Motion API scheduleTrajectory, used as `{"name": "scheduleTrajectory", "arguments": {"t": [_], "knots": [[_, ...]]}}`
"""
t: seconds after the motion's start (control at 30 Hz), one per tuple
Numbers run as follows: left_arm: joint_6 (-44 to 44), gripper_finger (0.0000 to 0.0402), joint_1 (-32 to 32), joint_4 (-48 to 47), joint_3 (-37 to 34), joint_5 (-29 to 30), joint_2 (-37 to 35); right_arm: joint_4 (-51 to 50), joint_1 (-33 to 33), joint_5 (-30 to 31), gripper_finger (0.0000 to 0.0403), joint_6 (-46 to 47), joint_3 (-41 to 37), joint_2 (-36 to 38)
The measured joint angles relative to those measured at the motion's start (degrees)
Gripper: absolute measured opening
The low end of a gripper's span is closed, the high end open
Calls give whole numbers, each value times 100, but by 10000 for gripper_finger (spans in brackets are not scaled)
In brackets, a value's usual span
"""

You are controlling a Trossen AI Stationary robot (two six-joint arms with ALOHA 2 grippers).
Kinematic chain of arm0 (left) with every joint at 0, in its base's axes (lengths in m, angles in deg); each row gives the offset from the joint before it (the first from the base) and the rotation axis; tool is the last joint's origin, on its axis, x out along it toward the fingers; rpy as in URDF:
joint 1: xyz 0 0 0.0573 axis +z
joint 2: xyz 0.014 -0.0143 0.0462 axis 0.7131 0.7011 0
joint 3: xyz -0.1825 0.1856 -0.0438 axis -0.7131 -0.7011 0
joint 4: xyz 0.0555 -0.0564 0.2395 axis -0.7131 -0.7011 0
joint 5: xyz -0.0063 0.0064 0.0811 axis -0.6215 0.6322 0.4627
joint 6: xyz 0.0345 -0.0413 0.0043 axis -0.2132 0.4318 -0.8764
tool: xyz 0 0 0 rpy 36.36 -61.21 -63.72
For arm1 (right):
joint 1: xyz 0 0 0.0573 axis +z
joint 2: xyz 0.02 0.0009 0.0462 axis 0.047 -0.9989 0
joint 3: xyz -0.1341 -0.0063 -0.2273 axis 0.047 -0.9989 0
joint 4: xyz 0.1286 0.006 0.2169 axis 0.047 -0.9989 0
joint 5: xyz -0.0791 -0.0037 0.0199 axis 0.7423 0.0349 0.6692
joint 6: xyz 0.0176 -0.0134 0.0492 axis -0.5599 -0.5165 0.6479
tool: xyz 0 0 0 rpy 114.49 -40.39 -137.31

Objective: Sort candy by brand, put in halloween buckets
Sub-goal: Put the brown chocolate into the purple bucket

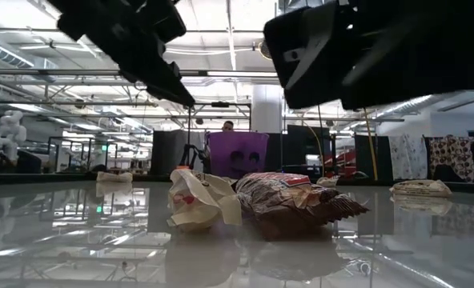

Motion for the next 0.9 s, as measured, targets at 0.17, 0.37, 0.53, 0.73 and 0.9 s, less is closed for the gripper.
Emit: {"name": "scheduleTrajectory", "arguments": {"t": [0.17,0.37,0.53,0.73,0.9], "knots": [[32,171,-515,990,-491,837,2,-1215,231,421,145,-97,889,-436],[18,171,-822,1357,-575,1369,2,-1865,381,1038,205,-452,1496,-793],[-16,171,-845,1417,-573,1404,2,-1913,360,944,247,-428,1514,-797],[-80,171,-845,1387,-573,1404,2,-2158,359,897,249,-223,1514,-797],[-123,171,-845,1412,-573,1406,2,-2170,347,901,220,-160,1512,-794]]}}
